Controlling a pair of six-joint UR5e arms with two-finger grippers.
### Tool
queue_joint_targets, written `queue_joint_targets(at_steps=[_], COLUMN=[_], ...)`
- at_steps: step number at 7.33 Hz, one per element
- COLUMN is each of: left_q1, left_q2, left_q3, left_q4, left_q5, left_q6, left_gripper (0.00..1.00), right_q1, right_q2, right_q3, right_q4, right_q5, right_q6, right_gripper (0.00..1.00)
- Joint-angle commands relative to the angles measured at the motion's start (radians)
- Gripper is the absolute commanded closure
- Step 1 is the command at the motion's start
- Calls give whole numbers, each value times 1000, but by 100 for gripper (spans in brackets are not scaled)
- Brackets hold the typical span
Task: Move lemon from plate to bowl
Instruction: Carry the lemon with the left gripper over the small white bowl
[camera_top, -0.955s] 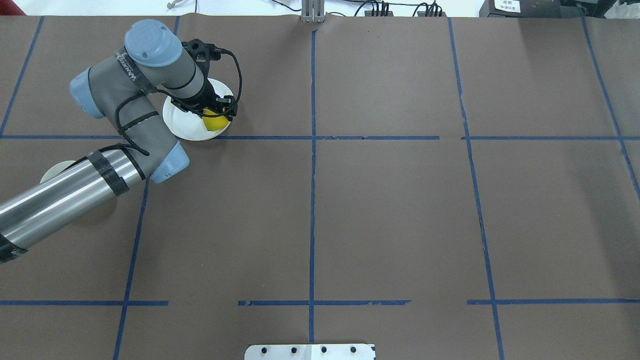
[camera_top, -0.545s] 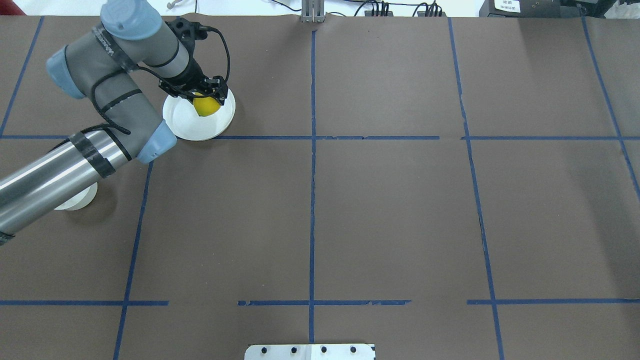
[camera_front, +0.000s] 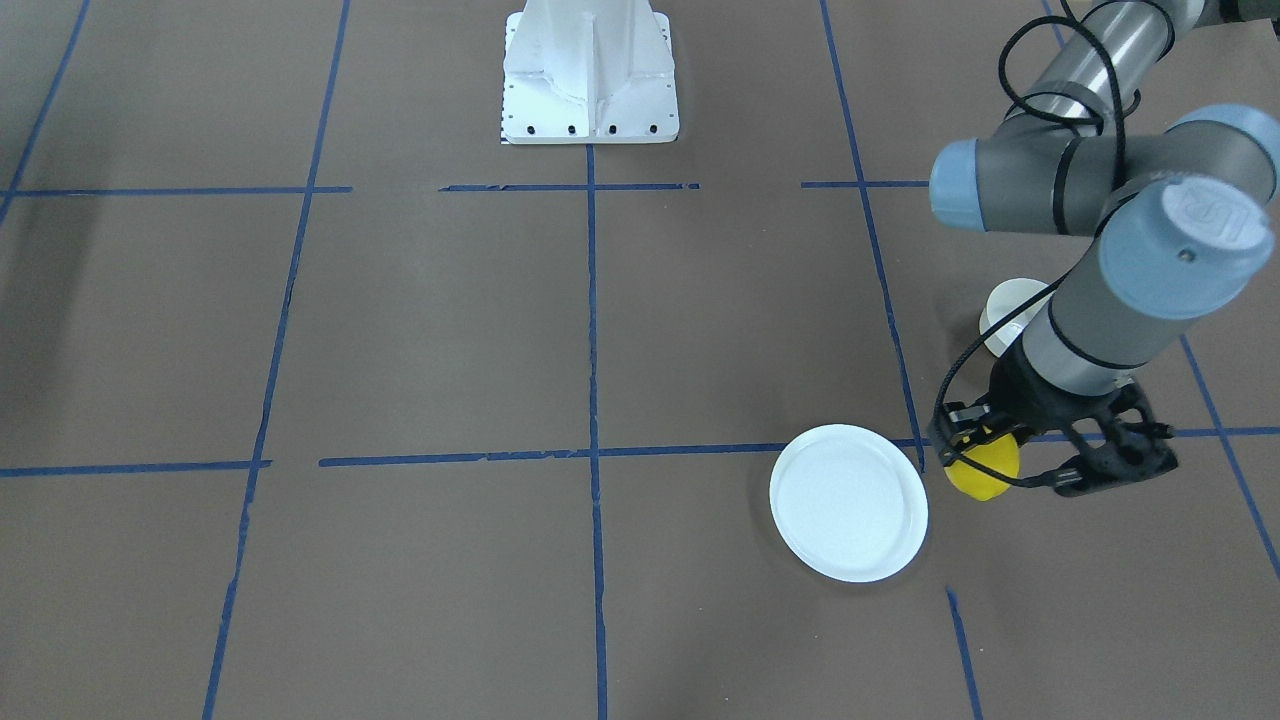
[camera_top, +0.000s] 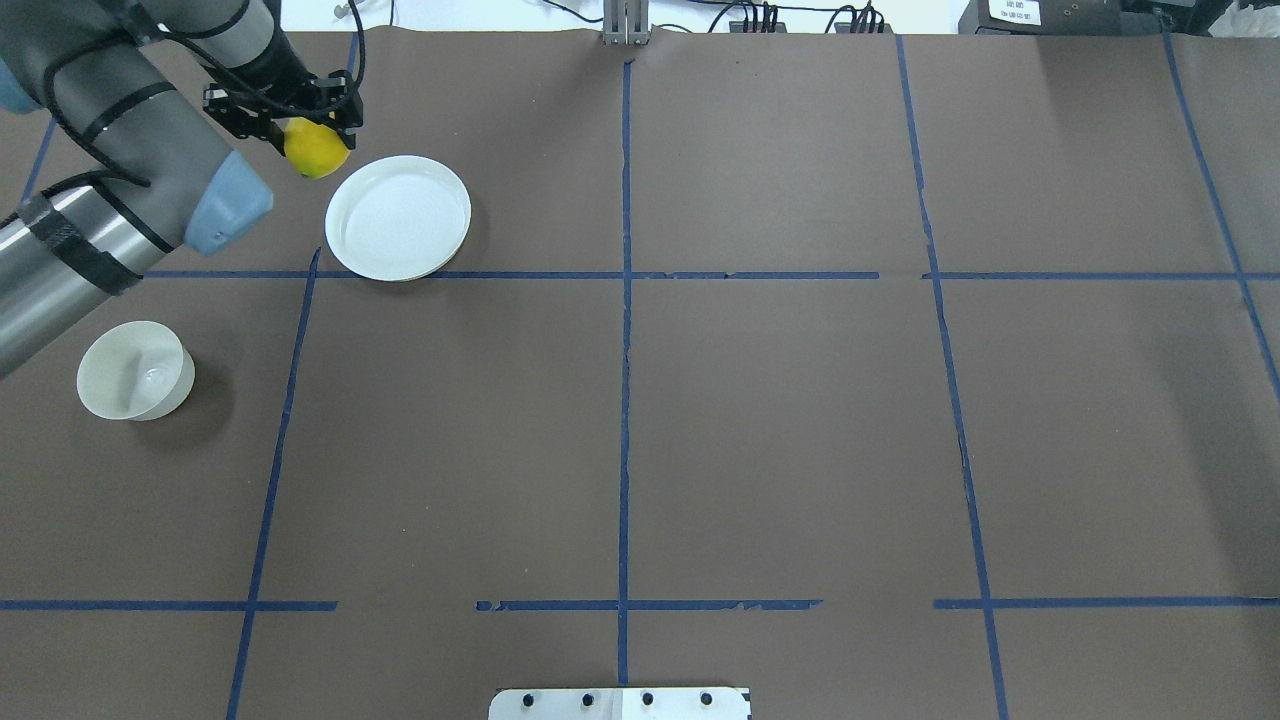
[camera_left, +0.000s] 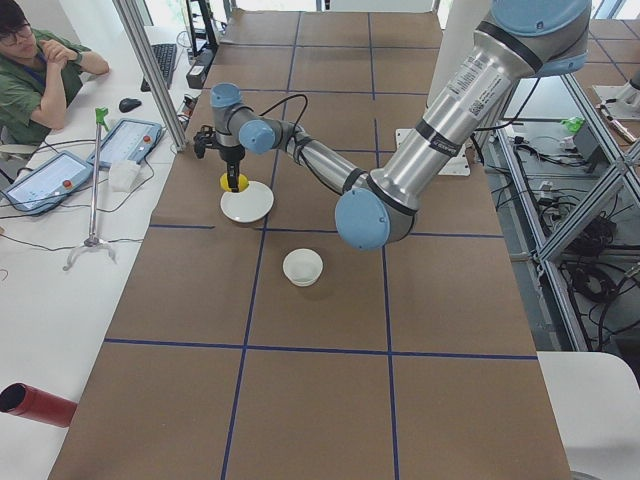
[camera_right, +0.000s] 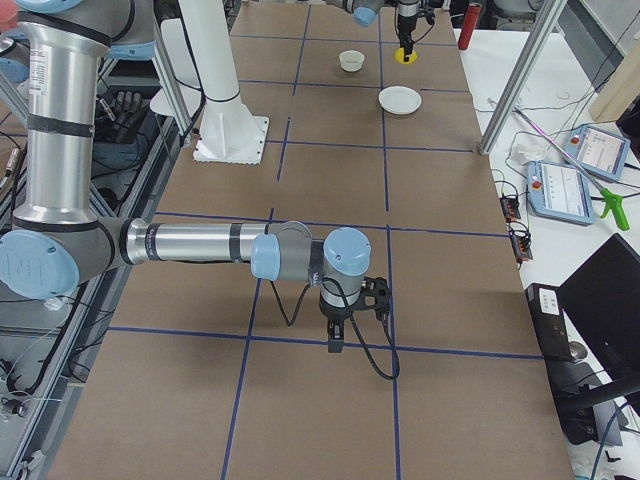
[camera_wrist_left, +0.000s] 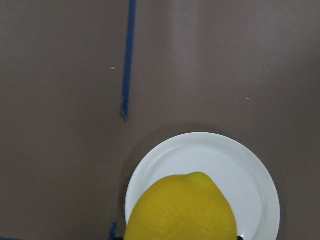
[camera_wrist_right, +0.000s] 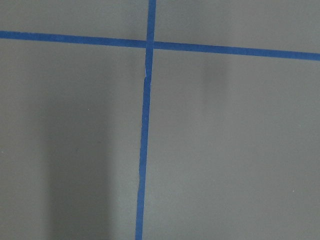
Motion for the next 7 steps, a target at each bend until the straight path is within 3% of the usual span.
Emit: queue_joint_targets(at_steps=[1,3,5,7], left_q1=[-30,-25,1,103], left_q2=[243,418,593,617], left_q3=[-255,-370,-363,-317], left_q4=[58,11,-292,-374], left_q5=[0,1,36,67], left_q6=[5,1,-120,-214], left_gripper=[89,91,92,92], right_q1=[0,0,0,0], right_q2=[0,0,0,0], right_q3=[0,0,0,0], right_q4=[0,0,0,0], right_q5=[0,0,0,0], right_q6=[0,0,0,0], right_gripper=[0,0,0,0])
